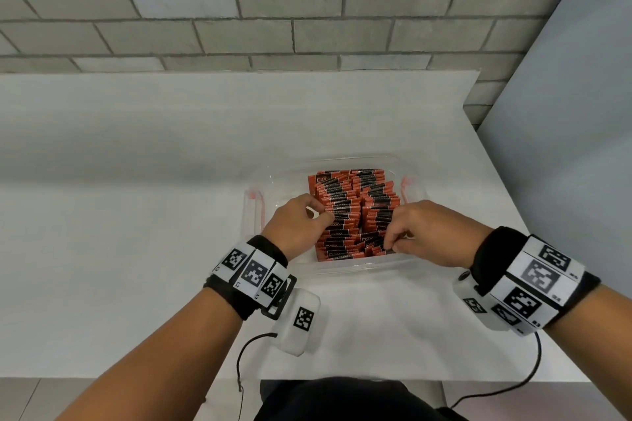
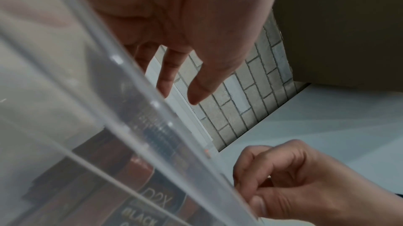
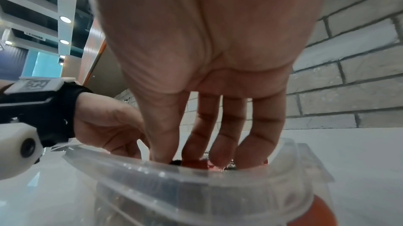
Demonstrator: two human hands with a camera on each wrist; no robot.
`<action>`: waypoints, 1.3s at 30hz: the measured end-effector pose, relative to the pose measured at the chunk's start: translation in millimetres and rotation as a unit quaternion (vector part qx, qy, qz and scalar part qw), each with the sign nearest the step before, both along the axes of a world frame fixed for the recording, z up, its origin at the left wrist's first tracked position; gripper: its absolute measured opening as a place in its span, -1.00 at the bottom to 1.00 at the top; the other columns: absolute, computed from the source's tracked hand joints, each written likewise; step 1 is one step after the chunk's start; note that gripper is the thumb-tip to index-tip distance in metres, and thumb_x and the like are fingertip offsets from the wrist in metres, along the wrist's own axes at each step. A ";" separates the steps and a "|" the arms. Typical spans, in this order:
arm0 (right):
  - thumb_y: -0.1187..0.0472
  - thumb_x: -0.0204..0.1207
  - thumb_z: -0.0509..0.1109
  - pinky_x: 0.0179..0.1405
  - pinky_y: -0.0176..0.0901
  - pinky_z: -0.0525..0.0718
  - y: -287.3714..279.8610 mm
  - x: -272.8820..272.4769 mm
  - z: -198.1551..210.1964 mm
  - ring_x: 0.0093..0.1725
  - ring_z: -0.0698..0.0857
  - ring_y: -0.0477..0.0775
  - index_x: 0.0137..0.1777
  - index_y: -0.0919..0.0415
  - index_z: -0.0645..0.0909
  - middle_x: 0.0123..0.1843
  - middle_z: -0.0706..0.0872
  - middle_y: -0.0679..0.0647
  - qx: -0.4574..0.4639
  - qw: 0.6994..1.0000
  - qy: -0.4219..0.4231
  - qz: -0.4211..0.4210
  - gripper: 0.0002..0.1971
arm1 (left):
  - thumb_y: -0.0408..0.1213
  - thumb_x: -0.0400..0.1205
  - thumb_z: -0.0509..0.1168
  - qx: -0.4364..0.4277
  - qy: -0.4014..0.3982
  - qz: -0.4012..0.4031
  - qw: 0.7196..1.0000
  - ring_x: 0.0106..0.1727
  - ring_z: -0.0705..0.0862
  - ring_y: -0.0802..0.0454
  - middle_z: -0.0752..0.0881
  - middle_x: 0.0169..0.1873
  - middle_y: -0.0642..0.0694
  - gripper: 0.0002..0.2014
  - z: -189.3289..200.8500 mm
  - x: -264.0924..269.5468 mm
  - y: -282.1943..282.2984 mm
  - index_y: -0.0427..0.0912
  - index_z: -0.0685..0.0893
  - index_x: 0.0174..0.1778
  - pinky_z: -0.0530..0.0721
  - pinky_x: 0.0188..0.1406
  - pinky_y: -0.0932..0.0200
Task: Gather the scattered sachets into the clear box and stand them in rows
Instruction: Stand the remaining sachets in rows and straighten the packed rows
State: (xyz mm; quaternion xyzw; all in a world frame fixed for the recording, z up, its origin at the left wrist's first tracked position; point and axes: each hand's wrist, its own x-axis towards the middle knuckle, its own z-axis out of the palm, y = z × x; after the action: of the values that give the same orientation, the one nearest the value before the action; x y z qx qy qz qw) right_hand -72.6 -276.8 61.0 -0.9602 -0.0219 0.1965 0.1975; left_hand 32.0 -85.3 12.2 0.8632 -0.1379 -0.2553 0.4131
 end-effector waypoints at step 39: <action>0.31 0.66 0.10 -0.02 -0.02 0.65 54.3 56.4 -20.1 0.00 0.67 0.20 0.14 0.33 0.56 0.05 0.68 0.22 0.014 0.993 0.103 -0.050 -0.77 | 0.21 0.67 0.07 -0.173 0.440 0.175 0.864 0.07 0.65 -0.19 0.55 -0.06 -0.25 -0.44 17.1 18.4 -13.2 -0.33 0.45 0.06 0.65 -0.02 -0.07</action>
State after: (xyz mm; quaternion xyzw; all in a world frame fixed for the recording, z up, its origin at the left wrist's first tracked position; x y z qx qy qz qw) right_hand -16.3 -222.5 40.9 -0.9318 0.0439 0.2841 0.2214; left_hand 50.4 -98.5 29.3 0.5856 0.1697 -0.5040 0.6117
